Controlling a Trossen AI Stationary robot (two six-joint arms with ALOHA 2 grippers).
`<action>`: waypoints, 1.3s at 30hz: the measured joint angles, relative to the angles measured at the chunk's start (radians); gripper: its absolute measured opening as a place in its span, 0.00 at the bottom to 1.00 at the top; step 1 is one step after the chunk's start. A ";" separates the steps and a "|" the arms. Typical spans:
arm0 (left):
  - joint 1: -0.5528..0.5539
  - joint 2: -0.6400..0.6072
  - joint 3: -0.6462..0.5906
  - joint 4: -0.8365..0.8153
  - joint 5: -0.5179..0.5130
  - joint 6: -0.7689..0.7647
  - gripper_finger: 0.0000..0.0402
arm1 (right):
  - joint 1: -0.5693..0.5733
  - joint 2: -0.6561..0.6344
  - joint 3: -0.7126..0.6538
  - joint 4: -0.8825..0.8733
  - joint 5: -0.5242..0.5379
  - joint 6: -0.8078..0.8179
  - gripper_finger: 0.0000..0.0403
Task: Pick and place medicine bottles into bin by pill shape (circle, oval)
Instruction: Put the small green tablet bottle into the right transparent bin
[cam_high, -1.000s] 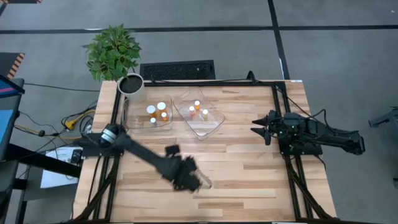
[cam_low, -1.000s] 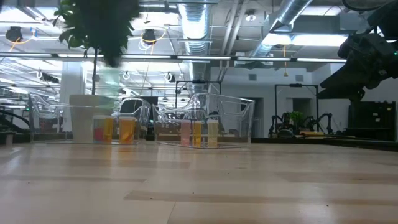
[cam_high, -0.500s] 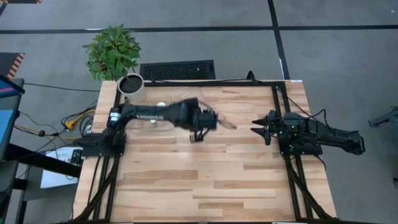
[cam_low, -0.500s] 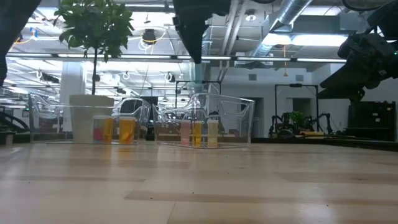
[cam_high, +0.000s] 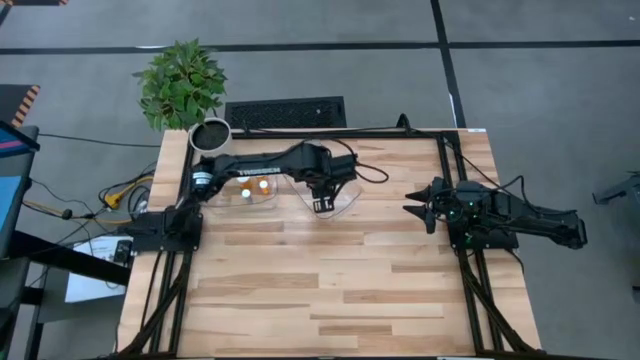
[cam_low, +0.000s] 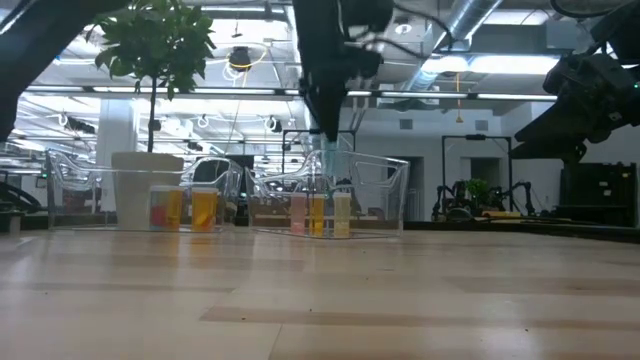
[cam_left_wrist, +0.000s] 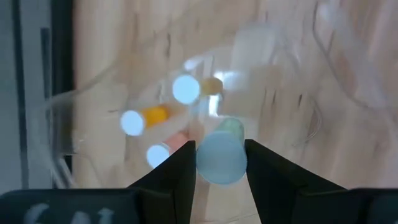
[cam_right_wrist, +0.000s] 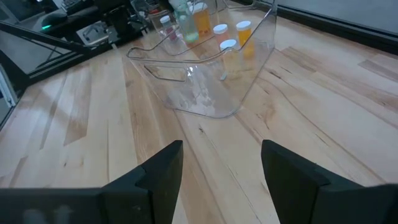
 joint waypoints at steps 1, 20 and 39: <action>0.000 0.017 0.000 -0.003 0.001 0.005 0.30 | 0.000 0.000 0.000 0.000 0.000 0.000 0.56; 0.013 0.132 -0.001 0.053 0.001 0.003 0.30 | 0.000 0.000 0.000 -0.001 0.000 -0.003 0.56; 0.015 0.118 -0.129 0.114 0.012 -0.014 0.30 | 0.000 0.000 0.000 -0.001 0.000 -0.002 0.56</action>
